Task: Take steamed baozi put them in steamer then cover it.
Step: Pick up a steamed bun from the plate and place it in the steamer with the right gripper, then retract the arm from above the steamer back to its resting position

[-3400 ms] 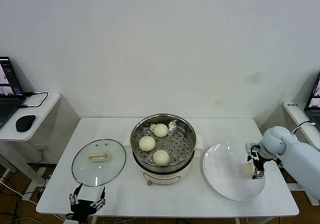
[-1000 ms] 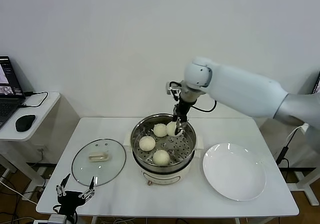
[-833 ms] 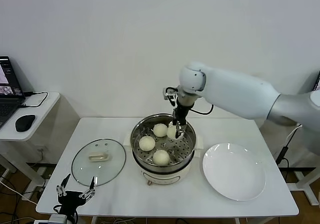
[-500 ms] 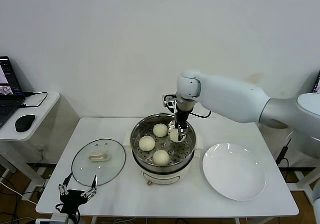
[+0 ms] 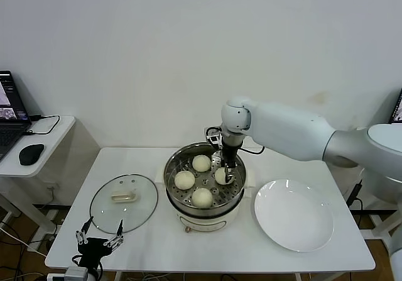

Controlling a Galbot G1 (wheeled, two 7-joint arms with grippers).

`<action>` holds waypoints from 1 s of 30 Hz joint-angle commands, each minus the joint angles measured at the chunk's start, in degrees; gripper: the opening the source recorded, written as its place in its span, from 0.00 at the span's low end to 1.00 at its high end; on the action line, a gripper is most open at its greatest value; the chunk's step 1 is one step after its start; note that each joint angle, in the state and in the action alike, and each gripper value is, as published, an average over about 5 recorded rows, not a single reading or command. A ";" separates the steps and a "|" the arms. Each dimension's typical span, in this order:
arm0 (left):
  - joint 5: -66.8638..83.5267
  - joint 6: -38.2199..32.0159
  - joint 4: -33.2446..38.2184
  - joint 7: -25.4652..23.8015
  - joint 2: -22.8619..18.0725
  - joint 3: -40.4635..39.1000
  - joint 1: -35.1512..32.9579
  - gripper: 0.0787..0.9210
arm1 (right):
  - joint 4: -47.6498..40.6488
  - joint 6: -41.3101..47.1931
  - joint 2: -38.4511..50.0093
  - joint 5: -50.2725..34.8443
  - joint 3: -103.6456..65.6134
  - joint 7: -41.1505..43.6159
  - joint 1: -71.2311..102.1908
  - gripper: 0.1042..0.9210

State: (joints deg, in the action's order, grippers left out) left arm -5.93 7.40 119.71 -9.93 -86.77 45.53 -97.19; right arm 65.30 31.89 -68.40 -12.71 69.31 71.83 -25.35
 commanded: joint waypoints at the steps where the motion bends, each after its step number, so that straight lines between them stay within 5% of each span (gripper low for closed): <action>1: -0.03 0.06 0.12 -0.01 -0.08 0.08 -0.20 0.88 | 1.08 0.54 0.56 0.51 -1.40 -0.82 1.05 0.58; 10: -0.22 -0.05 0.37 0.16 -0.69 0.01 -0.79 0.88 | 6.62 0.92 7.06 0.36 -5.92 -1.16 -1.15 0.85; 15: 0.63 -3.08 -0.63 1.75 -0.70 -0.12 -0.35 0.88 | 13.89 -1.61 16.89 -2.74 -17.16 -5.64 0.38 0.88; 23: 4.24 -7.81 -1.17 6.94 -0.60 -1.47 0.48 0.88 | 21.08 -15.80 28.51 -16.56 -40.21 -40.23 15.48 0.88; 30: 5.69 -7.70 -1.53 8.69 0.24 -2.81 1.08 0.88 | 32.96 -17.13 34.23 -20.38 -70.15 -59.35 46.90 0.88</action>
State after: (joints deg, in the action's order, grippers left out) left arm -2.16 1.94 118.76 -4.19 -87.42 44.00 -96.55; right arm 85.31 21.48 -44.62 -25.02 32.58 40.88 -7.96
